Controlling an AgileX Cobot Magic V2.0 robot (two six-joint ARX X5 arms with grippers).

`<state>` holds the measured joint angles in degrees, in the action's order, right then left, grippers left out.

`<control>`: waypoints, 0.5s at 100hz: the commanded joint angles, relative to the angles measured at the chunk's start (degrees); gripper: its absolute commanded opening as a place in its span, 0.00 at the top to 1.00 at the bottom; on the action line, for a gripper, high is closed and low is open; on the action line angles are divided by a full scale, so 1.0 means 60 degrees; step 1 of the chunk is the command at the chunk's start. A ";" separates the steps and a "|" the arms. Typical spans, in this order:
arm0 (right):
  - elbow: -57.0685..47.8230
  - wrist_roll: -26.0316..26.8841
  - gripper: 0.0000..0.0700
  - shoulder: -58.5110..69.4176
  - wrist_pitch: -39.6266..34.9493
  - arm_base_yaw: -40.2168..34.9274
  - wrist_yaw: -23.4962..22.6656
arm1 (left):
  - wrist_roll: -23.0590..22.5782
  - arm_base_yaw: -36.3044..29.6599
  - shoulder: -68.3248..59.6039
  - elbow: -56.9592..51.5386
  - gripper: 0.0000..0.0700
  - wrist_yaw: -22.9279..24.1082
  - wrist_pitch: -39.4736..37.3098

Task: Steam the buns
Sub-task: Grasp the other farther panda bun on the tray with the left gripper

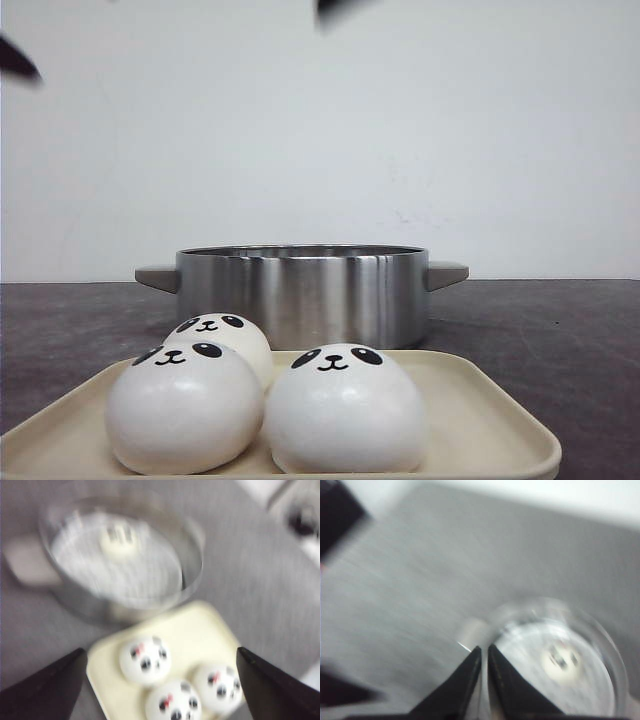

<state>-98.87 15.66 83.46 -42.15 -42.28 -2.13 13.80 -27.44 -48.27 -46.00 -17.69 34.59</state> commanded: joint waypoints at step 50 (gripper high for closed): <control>-0.0178 0.0077 0.98 -0.2834 -0.1013 -0.2051 0.3901 | 0.1399 -0.1198 -0.5625 -0.0091 0.14 0.0386 -0.1894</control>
<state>-99.18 15.25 66.04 -47.33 -54.00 20.27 20.03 -34.02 -79.94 -46.00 -15.33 25.08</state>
